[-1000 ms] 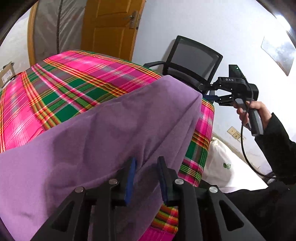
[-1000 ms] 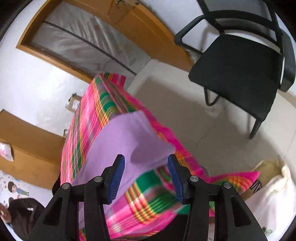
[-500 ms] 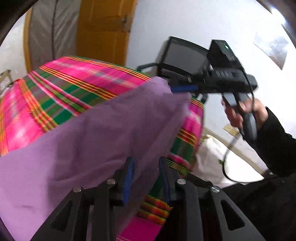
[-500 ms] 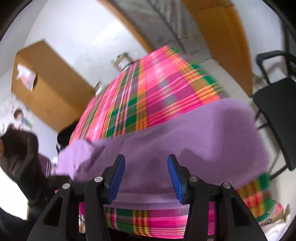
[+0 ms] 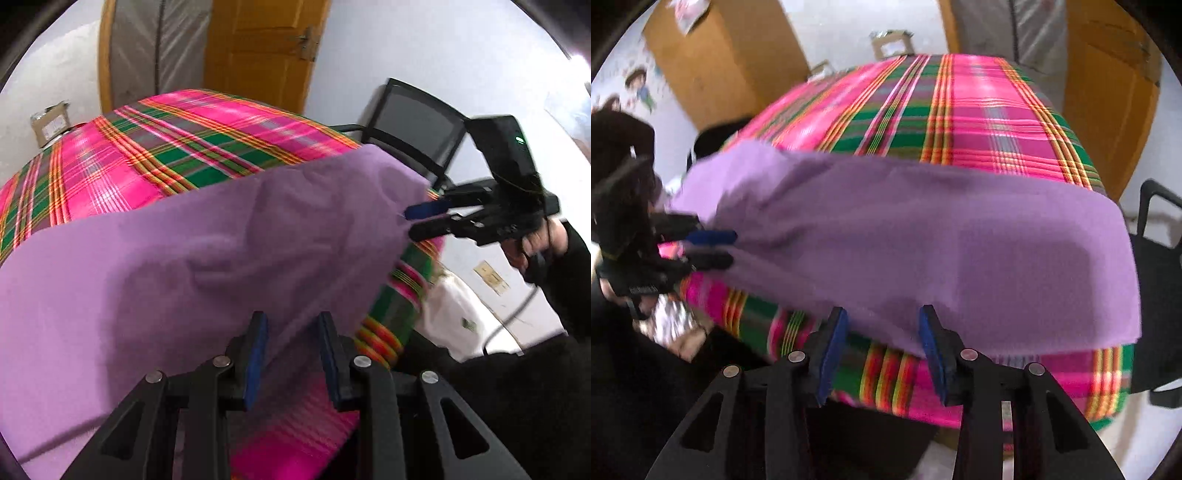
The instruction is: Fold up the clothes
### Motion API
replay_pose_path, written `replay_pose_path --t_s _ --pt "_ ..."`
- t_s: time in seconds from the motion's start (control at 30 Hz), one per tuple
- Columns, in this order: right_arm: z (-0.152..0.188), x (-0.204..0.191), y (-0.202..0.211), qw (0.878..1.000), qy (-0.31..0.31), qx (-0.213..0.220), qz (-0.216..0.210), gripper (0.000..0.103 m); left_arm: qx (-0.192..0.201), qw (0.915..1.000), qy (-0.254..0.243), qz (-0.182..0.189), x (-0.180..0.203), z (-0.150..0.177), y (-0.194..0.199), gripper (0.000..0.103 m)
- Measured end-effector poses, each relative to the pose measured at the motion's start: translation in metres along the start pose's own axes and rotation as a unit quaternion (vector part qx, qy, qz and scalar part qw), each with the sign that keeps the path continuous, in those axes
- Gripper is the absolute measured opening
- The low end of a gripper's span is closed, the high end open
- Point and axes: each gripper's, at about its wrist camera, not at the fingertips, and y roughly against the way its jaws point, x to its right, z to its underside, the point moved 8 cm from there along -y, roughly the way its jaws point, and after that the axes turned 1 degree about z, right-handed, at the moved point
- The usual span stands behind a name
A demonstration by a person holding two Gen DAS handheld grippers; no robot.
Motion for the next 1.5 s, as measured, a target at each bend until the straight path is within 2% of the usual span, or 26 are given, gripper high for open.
replay_pose_path --t_s 0.07,0.2,0.3,0.33,0.43,0.57,0.7,0.83,0.93,1.0,1.07,1.3,1.33,1.43,1.5 --pt "-0.004 -0.006 0.008 1.0 0.014 0.002 0.014 0.042 0.002 0.9997 0.002 0.023 0.006 0.003 0.011 0.028" --pt "-0.032 -0.004 0.013 0.998 0.012 0.045 0.048 0.042 0.039 0.999 0.014 -0.017 -0.012 -0.015 0.023 0.028" --pt "-0.043 -0.008 -0.009 0.997 0.015 0.036 0.068 0.042 0.045 0.9968 0.04 -0.052 -0.035 -0.026 0.017 0.028" --pt "-0.041 -0.013 -0.014 0.997 0.025 0.026 0.066 0.042 0.036 0.9959 0.05 -0.066 -0.043 -0.024 0.012 0.028" --pt "-0.028 -0.029 -0.025 0.996 0.06 -0.006 0.058 0.042 0.008 0.9979 0.047 -0.044 -0.039 -0.006 0.006 0.027" --pt "-0.006 -0.037 -0.014 0.995 0.09 -0.026 0.044 0.042 0.009 0.9994 0.024 -0.024 -0.021 0.017 0.017 0.028" --pt "-0.026 -0.029 -0.001 0.996 0.079 0.008 0.043 0.042 0.018 0.9986 0.05 -0.001 -0.024 0.021 0.028 0.028" --pt "-0.07 -0.037 0.001 0.989 0.131 0.071 0.018 0.042 0.047 0.9966 0.06 -0.03 -0.048 -0.005 0.04 0.028" --pt "-0.091 -0.041 -0.019 0.98 0.189 0.055 0.014 0.042 0.064 0.9948 0.059 -0.052 -0.066 -0.03 0.046 0.028" --pt "-0.104 -0.041 -0.034 0.978 0.204 0.039 0.005 0.042 0.057 0.9941 0.056 -0.073 -0.08 -0.041 0.042 0.028" --pt "-0.111 -0.048 -0.047 0.975 0.218 0.023 -0.025 0.042 0.047 0.9927 0.062 -0.092 -0.094 -0.046 0.034 0.028" --pt "-0.119 -0.076 -0.078 0.961 0.258 -0.012 -0.094 0.042 0.034 0.9912 0.1 -0.079 -0.104 -0.024 0.023 0.028" --pt "-0.12 -0.078 -0.081 0.96 0.26 -0.016 -0.1 0.04 0.035 0.9906 0.107 -0.078 -0.106 -0.02 0.022 0.028" --pt "-0.118 -0.083 -0.089 0.954 0.274 -0.043 -0.112 0.016 0.039 0.9885 0.122 -0.079 -0.113 -0.018 0.023 0.028" --pt "-0.117 -0.085 -0.089 0.951 0.288 -0.047 -0.106 0.011 0.042 0.9874 0.128 -0.082 -0.116 -0.017 0.026 0.028"
